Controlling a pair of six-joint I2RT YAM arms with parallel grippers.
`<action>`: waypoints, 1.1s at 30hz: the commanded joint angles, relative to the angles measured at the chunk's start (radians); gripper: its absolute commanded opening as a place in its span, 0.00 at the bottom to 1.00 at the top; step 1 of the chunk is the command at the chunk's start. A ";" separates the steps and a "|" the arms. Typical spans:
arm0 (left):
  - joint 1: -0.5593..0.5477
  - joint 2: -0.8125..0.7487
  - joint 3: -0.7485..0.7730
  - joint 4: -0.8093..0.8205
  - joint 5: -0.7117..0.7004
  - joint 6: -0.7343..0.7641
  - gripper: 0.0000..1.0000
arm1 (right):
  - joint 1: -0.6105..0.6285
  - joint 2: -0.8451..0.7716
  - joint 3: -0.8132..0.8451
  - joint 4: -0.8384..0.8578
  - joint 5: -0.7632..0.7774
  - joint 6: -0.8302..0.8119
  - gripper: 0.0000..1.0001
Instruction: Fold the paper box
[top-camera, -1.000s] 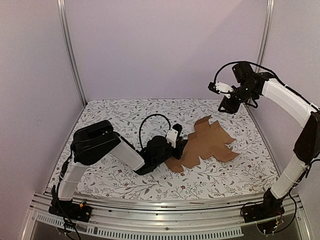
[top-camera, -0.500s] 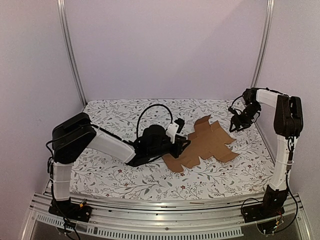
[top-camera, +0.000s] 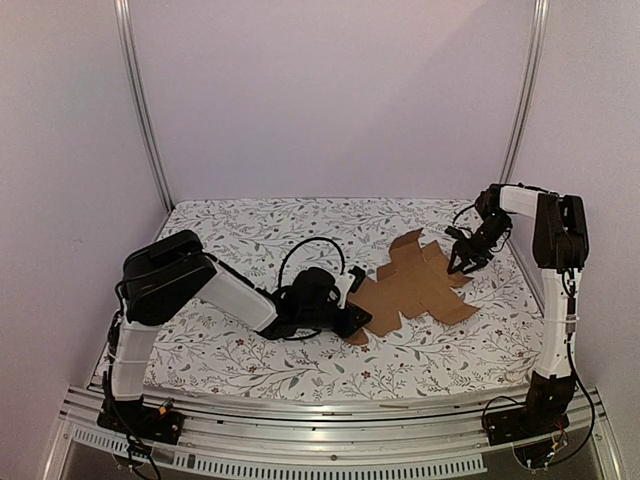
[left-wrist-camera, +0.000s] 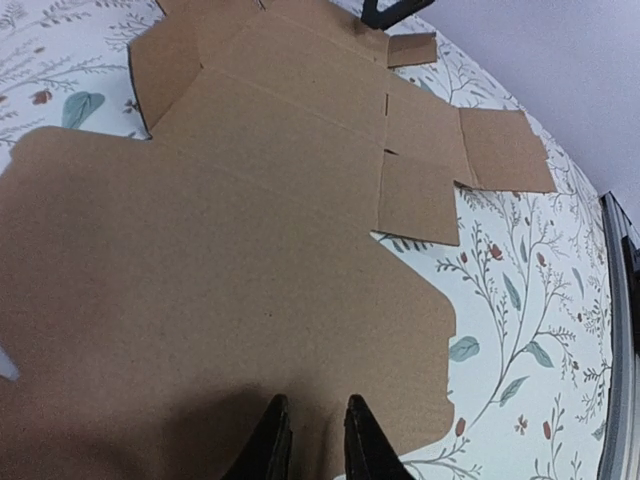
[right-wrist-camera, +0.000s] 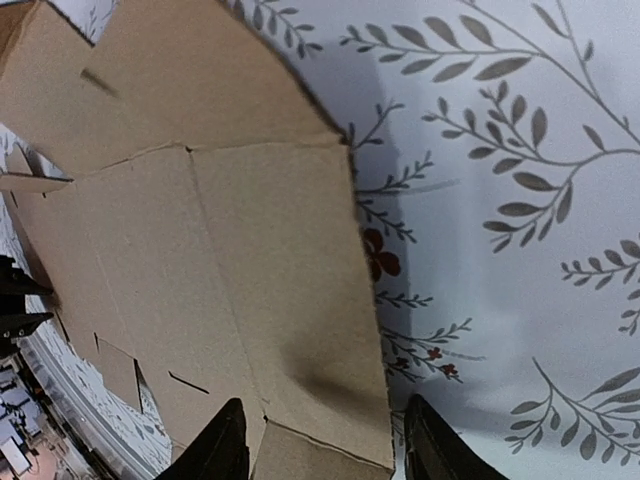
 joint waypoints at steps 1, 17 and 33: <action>0.014 0.045 0.019 -0.028 0.025 -0.063 0.19 | 0.002 0.052 0.017 -0.047 -0.117 -0.010 0.41; 0.002 0.072 -0.035 0.096 0.011 -0.115 0.18 | 0.081 -0.158 0.034 -0.031 -0.073 -0.054 0.00; 0.000 0.103 -0.081 0.219 0.022 -0.161 0.17 | 0.118 -0.139 0.024 -0.036 0.024 -0.035 0.20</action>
